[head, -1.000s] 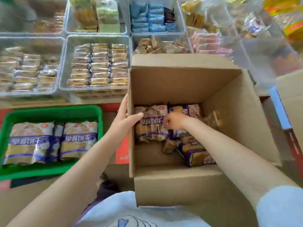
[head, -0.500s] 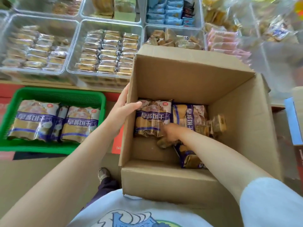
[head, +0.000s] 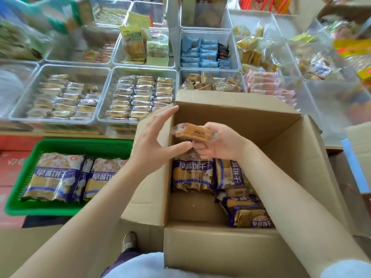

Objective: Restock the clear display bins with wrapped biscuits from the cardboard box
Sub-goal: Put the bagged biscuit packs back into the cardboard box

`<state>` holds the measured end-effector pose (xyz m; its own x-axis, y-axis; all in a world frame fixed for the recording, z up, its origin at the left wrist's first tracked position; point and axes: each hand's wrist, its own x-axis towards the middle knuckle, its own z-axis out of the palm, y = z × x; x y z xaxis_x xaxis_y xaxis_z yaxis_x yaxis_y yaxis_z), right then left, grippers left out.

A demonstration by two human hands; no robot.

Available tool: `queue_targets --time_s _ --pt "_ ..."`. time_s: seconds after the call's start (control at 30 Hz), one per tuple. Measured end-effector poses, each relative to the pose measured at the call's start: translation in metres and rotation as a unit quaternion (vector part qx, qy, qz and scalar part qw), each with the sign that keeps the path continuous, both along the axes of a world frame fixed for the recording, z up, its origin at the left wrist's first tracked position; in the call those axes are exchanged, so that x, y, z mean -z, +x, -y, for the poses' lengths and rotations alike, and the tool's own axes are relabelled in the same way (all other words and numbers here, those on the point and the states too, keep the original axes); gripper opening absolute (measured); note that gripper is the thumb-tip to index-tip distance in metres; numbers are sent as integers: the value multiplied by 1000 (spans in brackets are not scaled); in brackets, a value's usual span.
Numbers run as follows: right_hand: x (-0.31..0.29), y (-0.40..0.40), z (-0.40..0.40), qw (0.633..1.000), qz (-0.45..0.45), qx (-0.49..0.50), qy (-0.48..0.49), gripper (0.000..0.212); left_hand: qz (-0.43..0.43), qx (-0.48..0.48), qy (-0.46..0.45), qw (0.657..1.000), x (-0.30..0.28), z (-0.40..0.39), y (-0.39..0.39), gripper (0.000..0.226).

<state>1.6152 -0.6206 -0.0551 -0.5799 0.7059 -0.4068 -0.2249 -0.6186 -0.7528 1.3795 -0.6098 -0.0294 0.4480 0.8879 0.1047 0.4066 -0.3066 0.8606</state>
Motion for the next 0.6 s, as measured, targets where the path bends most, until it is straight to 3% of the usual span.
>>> queue_targets --time_s 0.13,0.23,0.33,0.47,0.6 --pt "-25 -36 -16 997 41 -49 53 32 61 10 -83 995 -30 -20 -21 20" --pt "-41 -64 -37 995 97 -23 32 49 83 -65 -173 979 -34 -44 -55 30" --pt "-54 -110 -70 975 210 25 63 63 103 -119 -225 962 -26 -75 -97 42" --pt "-57 -189 -117 931 333 22 145 42 110 -130 -243 955 -17 -128 -160 42" --pt "-46 -283 -182 919 363 14 151 28 79 -130 -229 961 5 -197 -241 36"
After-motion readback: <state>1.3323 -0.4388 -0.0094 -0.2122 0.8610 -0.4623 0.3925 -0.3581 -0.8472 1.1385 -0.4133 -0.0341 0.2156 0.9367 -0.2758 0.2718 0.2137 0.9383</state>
